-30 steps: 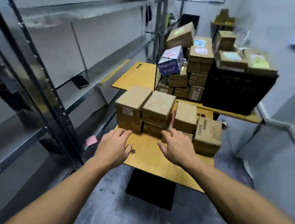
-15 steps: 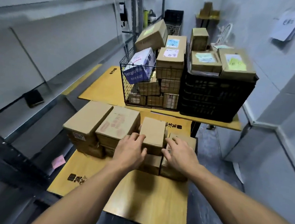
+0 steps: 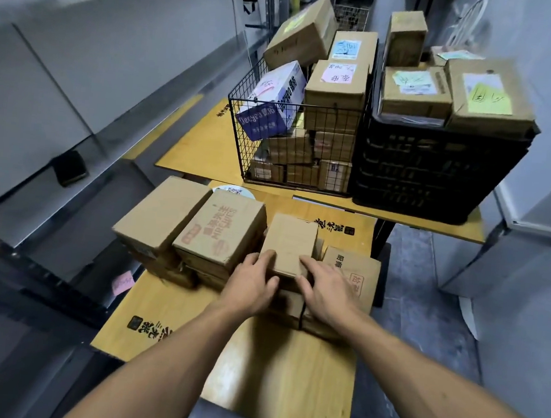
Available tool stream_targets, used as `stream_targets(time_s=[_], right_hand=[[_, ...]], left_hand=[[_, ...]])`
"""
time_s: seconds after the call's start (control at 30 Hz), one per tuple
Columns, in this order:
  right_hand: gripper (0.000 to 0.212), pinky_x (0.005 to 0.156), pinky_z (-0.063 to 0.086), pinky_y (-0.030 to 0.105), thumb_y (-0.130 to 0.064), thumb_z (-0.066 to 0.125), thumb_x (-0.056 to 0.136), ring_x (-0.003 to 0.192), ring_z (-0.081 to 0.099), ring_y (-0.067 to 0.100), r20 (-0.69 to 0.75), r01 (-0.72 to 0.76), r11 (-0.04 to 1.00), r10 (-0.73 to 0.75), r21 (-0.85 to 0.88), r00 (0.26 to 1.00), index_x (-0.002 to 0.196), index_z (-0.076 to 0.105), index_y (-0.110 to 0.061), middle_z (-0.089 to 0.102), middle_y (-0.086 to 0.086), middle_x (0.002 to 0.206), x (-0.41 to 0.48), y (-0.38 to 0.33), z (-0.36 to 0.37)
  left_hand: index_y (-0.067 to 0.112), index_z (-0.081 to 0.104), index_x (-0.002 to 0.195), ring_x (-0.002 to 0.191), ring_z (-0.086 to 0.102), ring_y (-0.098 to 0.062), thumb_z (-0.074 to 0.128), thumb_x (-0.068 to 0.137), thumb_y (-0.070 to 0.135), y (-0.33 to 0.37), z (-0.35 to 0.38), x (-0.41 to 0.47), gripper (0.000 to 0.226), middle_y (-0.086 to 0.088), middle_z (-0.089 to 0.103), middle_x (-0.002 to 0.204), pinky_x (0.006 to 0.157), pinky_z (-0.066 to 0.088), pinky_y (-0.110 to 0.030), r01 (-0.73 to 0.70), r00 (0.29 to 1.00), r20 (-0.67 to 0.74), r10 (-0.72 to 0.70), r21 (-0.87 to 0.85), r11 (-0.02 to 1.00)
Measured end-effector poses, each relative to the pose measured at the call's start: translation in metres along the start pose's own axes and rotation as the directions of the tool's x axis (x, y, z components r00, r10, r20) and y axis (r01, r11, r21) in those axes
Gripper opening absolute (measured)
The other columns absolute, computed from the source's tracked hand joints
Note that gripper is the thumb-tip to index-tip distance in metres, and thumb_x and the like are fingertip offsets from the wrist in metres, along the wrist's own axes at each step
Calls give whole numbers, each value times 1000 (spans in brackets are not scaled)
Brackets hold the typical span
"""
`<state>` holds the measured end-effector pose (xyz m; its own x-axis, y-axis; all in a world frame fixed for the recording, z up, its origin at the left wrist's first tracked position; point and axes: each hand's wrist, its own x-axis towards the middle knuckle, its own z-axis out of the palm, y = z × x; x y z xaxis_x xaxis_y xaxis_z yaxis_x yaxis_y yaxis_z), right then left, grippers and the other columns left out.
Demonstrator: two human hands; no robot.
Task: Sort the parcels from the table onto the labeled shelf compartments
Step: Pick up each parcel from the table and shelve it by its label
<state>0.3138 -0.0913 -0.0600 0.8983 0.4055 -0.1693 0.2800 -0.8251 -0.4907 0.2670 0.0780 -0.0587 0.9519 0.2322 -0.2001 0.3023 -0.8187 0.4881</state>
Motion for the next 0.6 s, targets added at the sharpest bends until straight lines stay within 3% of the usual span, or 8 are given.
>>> stream_targets(time_s=[0.13,0.2,0.27,0.37,0.47,0.6], right_hand=[[44,104,38,32,-41,50,101,130,48,21,-60,-24,966,40,257,997,142,51,-26,53,1,143,-3,-3,5],[41,99,37,27,-39,54,100,127,50,19,-98,-27,940,64,341,993,138,56,-24,56,0,139,-8,-7,4],[36,93,36,23,-37,57,99,121,52,17,-152,-18,899,94,438,984,132,60,-23,57,-1,133,-15,-11,2],[31,89,38,25,-37,59,98,112,53,13,-229,5,831,148,556,962,126,63,-24,56,-2,125,-26,-12,-1],[33,98,47,36,-39,60,98,115,54,13,-251,23,744,196,668,948,130,59,-33,56,-5,127,-36,-12,-3],[37,104,48,45,-45,62,92,119,56,14,-237,54,623,215,781,948,128,57,-49,57,-7,130,-47,-16,-4]], left_hand=[[24,44,142,112,56,-25,59,91,30,-1,3,-9,54,-3,45,140,104,39,-32,-26,999,-41,21,-112,993],[24,45,142,116,53,-21,61,91,29,-2,3,-16,54,-1,43,139,103,36,-24,-60,995,-93,46,-154,986],[23,46,142,121,46,-9,62,91,25,-1,1,-25,53,-1,41,139,99,28,-10,-121,983,-158,92,-187,975],[21,52,138,106,38,21,64,91,17,7,-7,-42,48,-1,41,132,84,24,7,-231,955,-245,170,-248,941],[19,57,133,107,38,25,63,88,23,17,-16,-62,46,-5,42,127,79,31,6,-305,926,-325,192,-342,889],[24,53,135,118,47,13,58,85,41,24,-21,-77,53,1,45,127,86,41,-3,-346,917,-368,152,-548,762]])
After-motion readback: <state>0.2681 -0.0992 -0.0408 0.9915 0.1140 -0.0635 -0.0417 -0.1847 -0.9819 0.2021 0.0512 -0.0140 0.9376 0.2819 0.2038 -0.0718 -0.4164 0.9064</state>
